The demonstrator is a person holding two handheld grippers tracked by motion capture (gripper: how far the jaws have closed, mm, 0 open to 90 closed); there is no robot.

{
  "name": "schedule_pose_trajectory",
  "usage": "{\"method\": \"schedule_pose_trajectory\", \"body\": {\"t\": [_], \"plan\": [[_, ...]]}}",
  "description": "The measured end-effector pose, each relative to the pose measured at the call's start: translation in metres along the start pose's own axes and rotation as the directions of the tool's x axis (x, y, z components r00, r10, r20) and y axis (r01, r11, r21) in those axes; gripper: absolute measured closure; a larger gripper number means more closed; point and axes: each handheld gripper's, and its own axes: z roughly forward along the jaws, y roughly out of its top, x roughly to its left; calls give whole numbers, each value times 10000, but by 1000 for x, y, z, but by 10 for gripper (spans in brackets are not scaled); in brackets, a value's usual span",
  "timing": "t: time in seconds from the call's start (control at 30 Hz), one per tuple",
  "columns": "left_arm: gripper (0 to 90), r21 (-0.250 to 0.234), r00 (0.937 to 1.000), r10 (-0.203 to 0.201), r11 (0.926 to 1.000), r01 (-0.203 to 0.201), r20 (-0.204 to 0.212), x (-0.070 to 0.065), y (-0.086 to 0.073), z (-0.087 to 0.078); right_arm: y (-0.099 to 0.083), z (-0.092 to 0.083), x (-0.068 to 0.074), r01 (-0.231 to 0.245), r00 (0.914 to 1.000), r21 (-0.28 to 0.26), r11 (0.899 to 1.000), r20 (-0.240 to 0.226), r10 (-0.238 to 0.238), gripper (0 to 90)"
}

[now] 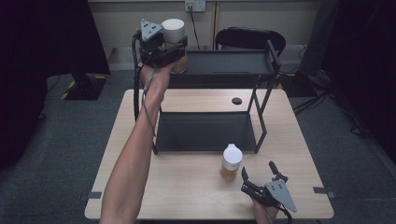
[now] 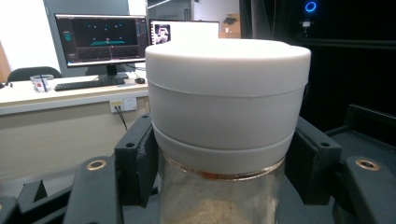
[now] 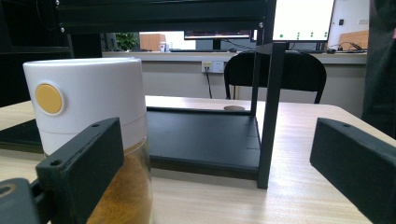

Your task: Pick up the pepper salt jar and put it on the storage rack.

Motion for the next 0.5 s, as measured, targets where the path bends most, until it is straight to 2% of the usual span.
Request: {"method": "schedule_pose_trajectory", "body": {"t": [0.17, 0.23, 0.37, 0.5], "plan": [[335, -243, 10000, 71, 9997, -72, -46, 0, -1, -2, 0, 0, 0, 3, 10000, -3, 10000, -11, -3, 15], [325, -340, 9999, 23, 9994, -19, 122, 2, -2, -3, 0, 0, 0, 5, 10000, 15, 10000, -16, -5, 15], [204, -510, 9997, -158, 9986, 168, 212, 3, -4, -4, 0, 0, 0, 8, 10000, 11, 10000, -17, -8, 15], [84, -797, 9995, -296, 9964, 292, -47, 1, -9, -7, 0, 0, 0, 12, 10000, 10, 10000, -19, -12, 15]]}}
